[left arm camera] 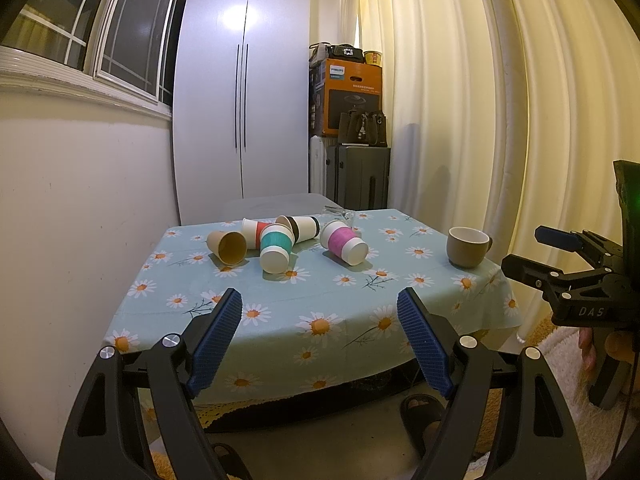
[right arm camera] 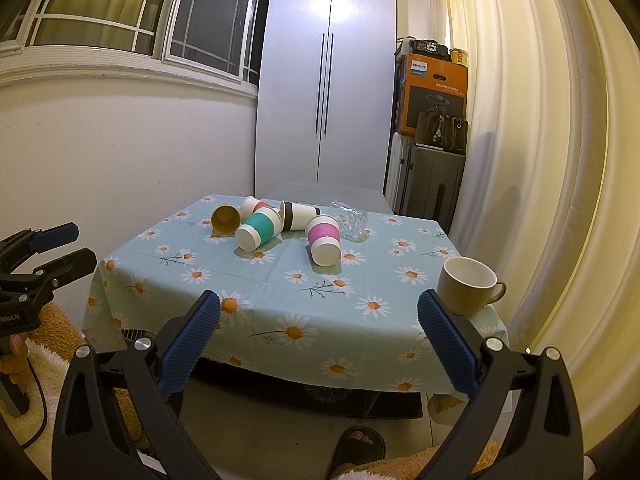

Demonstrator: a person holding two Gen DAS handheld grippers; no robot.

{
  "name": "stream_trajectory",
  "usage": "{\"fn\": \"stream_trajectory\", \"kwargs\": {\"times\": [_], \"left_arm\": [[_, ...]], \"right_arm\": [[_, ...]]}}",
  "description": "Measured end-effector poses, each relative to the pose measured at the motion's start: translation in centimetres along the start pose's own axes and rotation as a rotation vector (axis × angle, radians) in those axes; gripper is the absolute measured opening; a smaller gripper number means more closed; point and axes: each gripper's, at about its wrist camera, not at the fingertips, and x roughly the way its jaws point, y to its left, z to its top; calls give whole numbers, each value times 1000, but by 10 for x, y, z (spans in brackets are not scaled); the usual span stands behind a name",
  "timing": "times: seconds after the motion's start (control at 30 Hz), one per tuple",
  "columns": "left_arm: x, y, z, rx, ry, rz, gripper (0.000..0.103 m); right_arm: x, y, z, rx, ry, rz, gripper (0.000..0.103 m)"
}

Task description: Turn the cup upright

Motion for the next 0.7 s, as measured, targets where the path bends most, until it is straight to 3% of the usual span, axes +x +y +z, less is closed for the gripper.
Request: {"fn": "stream_trajectory", "kwargs": {"times": [0.7], "left_arm": [[0, -1, 0, 0, -1, -1, 78]], "right_arm": [[0, 1, 1, 0, 2, 1, 98]]}}
